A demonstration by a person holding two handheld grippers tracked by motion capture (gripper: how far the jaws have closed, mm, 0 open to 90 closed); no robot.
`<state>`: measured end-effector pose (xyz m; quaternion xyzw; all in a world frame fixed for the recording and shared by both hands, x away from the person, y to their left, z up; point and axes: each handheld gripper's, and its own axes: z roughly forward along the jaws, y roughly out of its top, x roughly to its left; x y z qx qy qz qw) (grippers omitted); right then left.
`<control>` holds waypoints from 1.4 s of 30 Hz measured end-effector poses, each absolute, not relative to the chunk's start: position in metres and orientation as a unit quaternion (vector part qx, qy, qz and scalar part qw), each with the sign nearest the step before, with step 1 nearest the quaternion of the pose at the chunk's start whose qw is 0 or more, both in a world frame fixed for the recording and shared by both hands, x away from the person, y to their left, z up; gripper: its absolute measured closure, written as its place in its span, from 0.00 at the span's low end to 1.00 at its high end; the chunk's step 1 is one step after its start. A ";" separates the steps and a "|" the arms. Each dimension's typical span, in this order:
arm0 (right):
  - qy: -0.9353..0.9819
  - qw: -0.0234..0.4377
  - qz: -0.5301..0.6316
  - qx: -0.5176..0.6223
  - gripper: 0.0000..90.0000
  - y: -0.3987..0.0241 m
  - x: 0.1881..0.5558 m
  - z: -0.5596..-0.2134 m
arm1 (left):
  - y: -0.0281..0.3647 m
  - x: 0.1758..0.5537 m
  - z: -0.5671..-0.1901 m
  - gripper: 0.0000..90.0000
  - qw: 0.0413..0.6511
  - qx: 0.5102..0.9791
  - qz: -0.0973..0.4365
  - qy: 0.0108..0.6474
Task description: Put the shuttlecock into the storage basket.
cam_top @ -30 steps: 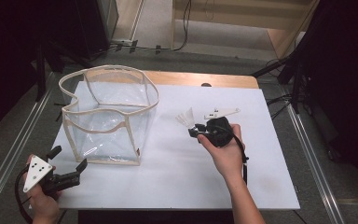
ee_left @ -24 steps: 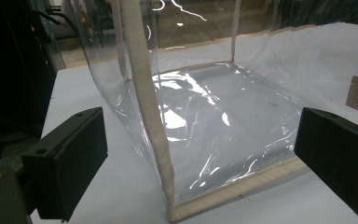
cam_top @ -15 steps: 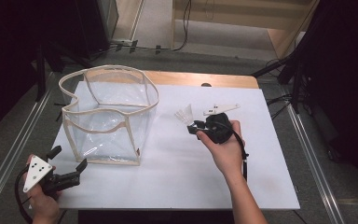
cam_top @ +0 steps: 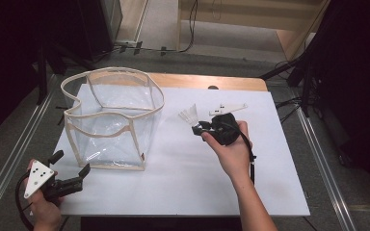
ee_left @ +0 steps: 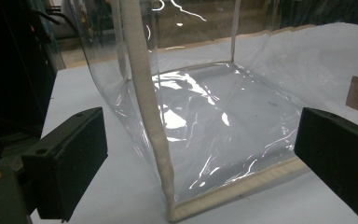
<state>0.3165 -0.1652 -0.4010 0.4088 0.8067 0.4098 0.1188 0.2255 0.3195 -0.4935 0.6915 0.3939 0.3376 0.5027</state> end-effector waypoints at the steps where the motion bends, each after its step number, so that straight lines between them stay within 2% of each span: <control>1: 0.807 0.120 0.410 0.408 0.70 -0.164 0.317 -0.399 | 0.320 0.225 -0.493 0.04 0.502 0.692 0.338 0.394; 42: 0.805 0.137 0.428 0.388 0.70 -0.153 0.326 -0.359 | 0.320 0.225 -0.493 0.04 0.502 0.692 0.337 0.394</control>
